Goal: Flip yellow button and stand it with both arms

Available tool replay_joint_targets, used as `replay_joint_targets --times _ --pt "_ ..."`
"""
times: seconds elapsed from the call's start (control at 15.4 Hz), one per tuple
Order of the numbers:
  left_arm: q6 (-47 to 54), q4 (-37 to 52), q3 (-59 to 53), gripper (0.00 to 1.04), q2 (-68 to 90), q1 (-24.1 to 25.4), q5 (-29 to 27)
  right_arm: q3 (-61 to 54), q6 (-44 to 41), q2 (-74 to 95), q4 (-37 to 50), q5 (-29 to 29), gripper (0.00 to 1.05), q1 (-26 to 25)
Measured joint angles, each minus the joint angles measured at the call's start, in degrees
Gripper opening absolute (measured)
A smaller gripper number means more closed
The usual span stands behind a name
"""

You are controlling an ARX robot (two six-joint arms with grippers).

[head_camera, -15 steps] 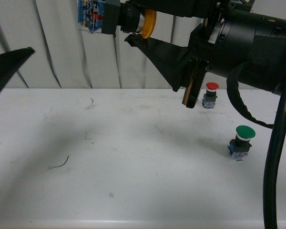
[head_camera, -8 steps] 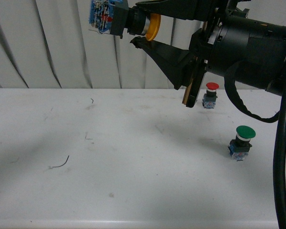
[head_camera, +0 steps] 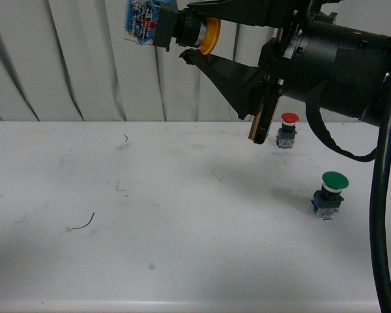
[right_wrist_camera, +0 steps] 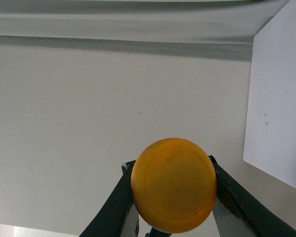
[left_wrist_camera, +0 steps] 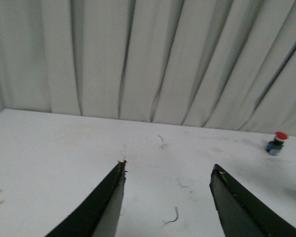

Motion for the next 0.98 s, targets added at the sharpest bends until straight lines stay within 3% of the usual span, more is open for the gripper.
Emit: replay_joint_targets --times 0.13,0.33,0.78,0.85,0.91,0.98 --pt "4.8 -3.7 -2.6 0.33 -6.1 -6.3 -9.1 0.0 0.0 0.0 0.0 0.0 0.36 0.0" --pt "6.4 -7.1 -5.4 0.01 -12.8 -14.5 -17.6 0.0 0.0 0.0 0.0 -0.6 0.36 -0.1" --pt "6.7 -12.7 -9.0 0.02 -22.2 -26.6 -29.7 0.0 -0.5 0.0 0.0 -0.6 0.36 0.4" --pt "6.7 -13.7 -9.3 0.02 -23.3 -30.7 -34.8 0.0 -0.7 0.0 0.0 -0.7 0.36 0.5" --pt "6.7 -15.0 -9.5 0.02 -24.5 -34.3 -36.3 0.0 -0.9 0.0 -0.1 -0.5 0.36 0.8" --pt "6.8 -20.6 -10.6 0.02 -29.9 -34.5 -36.6 0.0 -0.9 0.3 0.1 -0.5 0.36 1.1"
